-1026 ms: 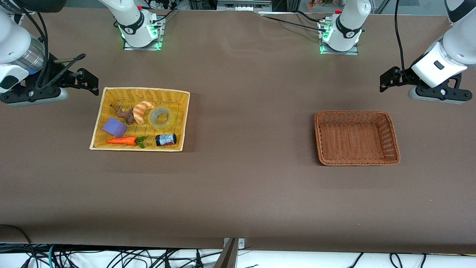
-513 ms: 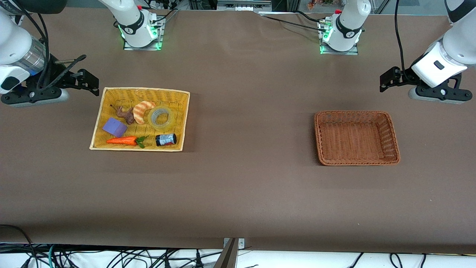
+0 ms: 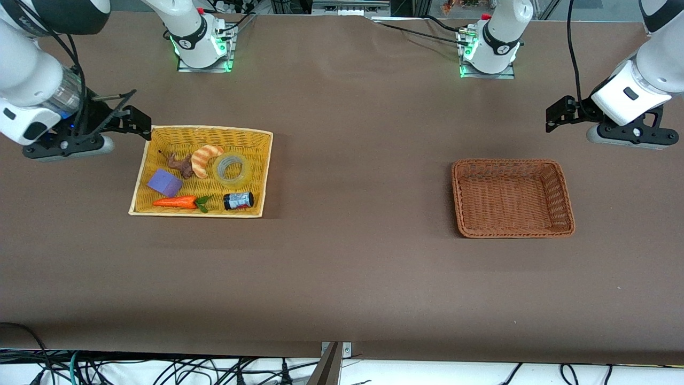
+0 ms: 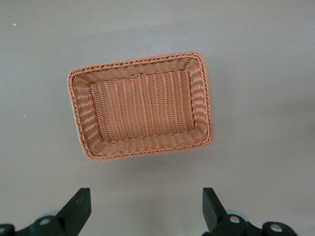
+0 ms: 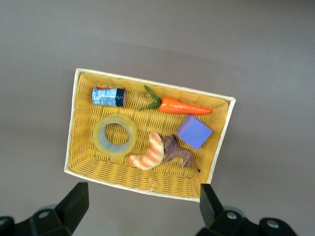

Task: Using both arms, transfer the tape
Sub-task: 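Reach the right gripper down over the tape roll in the yellow tray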

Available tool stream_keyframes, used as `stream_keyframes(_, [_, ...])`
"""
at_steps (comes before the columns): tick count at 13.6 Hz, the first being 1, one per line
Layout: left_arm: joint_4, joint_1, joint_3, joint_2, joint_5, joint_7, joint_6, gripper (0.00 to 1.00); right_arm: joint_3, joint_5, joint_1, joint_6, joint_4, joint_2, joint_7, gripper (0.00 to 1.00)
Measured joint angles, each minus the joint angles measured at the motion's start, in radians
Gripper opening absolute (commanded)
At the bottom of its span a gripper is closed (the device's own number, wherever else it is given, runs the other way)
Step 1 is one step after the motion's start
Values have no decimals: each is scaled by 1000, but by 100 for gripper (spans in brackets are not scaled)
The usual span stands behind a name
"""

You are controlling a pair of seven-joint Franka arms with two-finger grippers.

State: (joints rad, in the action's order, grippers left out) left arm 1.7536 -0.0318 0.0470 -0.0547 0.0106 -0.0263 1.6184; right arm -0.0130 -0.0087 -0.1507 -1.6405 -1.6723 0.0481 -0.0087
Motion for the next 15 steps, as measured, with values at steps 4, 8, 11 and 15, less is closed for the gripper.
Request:
stream_keyframes(4, [0,0,0,0,0,0,0,100,-38,0,-9,-82,-98,5,48,100])
stream_keyframes(8, [0,0,0,0,0,0,0,100,-93,0,-11,-242,-289,3,132,100])
stream_keyframes(11, [0,0,0,0,0,0,0,100,-112,0,-12,-387,-444,-6,169,100])
stream_keyframes(15, [0,0,0,0,0,0,0,100,-112,0,-11,-651,-655,-1,171,100])
